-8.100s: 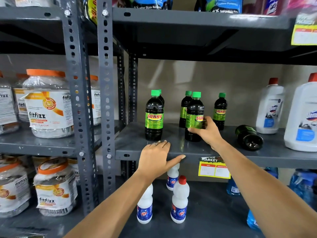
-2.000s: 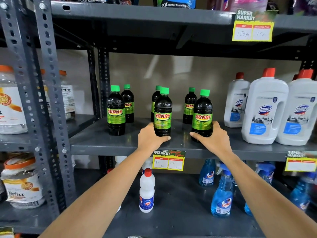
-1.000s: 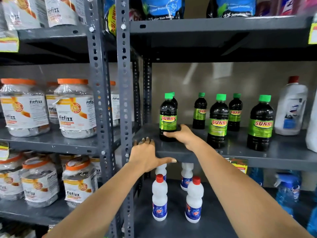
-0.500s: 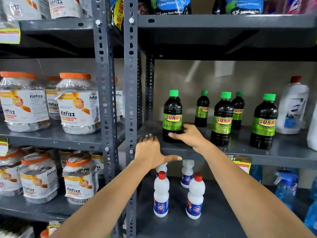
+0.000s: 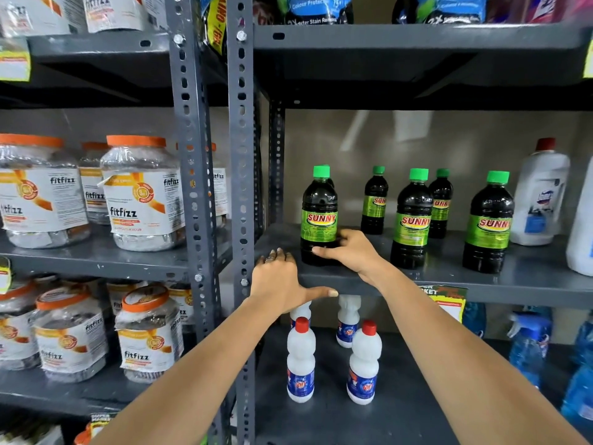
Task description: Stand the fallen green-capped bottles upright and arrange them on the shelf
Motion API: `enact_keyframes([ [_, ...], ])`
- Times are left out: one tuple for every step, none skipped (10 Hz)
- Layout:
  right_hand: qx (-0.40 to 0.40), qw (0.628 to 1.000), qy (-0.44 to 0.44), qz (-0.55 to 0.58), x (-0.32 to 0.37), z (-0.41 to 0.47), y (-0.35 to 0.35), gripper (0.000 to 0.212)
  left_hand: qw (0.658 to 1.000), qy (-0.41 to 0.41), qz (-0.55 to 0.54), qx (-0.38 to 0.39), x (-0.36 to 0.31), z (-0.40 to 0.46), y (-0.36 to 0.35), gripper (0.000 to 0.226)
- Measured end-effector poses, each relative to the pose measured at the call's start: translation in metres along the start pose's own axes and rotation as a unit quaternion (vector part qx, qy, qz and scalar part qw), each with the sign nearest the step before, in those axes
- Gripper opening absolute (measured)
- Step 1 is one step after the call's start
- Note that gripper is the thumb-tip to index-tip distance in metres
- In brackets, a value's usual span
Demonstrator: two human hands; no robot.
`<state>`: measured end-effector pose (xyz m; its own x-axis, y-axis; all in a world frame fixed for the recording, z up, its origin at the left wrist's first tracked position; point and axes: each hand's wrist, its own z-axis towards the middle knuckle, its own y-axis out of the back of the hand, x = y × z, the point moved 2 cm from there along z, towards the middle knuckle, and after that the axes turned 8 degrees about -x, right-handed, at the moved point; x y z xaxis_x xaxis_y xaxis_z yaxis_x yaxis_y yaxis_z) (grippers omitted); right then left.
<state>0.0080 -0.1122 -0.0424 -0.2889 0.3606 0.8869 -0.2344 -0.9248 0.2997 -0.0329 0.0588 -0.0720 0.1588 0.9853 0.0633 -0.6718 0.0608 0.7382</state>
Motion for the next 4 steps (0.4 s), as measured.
enact_keyframes([
  [-0.002,1.000,-0.007,-0.001,-0.001,0.002,0.000,0.067,1.000,-0.002,-0.004,-0.001,0.001,0.000,-0.001,0.131],
  [-0.020,1.000,-0.019,-0.012,0.003,-0.002,0.000,0.088,1.000,-0.002,-0.016,0.010,0.002,0.000,0.000,0.133],
  [-0.090,0.996,0.020,-0.018,0.012,-0.022,0.002,0.106,0.998,0.011,-0.045,0.044,0.005,0.003,0.001,0.142],
  [-0.196,0.973,0.118,0.040,0.019,-0.066,0.015,0.095,0.993,0.012,-0.103,0.048,0.006,-0.007,0.001,0.143],
])
